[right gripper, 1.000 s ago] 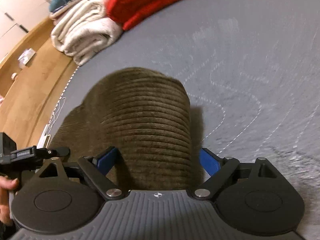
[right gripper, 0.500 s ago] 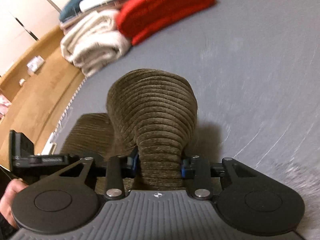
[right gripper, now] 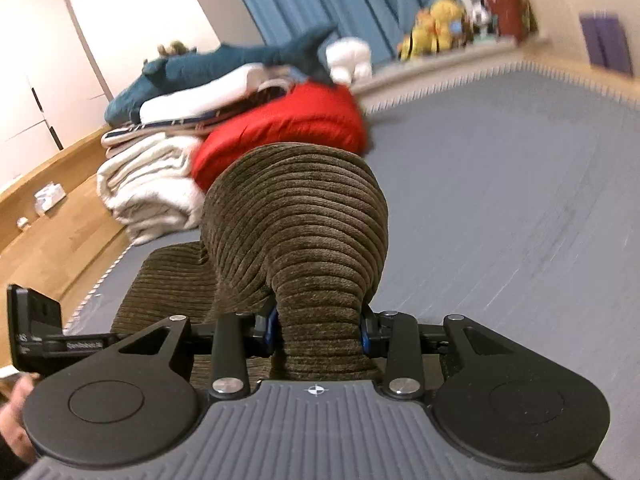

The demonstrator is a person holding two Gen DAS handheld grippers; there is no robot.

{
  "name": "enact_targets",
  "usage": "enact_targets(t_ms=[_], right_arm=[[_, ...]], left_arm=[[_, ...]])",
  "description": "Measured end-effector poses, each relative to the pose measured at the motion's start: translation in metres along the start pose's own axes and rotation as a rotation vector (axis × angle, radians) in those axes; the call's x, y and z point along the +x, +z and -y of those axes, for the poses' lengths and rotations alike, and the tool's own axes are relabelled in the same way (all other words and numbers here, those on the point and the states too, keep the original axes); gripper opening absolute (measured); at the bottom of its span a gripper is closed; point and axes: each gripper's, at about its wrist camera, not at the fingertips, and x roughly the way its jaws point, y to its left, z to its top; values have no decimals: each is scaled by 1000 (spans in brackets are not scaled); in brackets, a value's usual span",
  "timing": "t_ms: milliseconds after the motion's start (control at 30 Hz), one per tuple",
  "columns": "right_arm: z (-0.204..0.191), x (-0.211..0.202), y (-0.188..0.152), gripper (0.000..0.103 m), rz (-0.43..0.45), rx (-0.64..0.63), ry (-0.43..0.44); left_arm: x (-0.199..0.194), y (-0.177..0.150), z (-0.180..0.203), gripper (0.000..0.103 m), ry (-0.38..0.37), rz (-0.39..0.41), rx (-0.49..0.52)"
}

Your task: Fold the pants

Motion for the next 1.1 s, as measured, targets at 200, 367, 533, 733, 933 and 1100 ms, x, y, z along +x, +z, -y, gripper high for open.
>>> enact_targets(t_ms=[200,367,533,733,933,1100], right_arm=[[68,19,-6,67,-2,131,-395],[55,16,-10,66,-52,0,-229],[54,52,-45,64,-403,-195,-211],[50,48,-41,71,-340,-217,-238],[43,23,-30,76,-216,-156,-301],[24,3,-25,80,-144,-145,-324]], left_arm=[[11,-7,8,83,427,76,86],[1,-21,41,50,200,55,233],[54,-90,48,52,176,-348,550],[41,-93,57,54,220,-273,496],[17,-91,62,75,314,-205,473],[-6,-68,77,83,356,-141,447]])
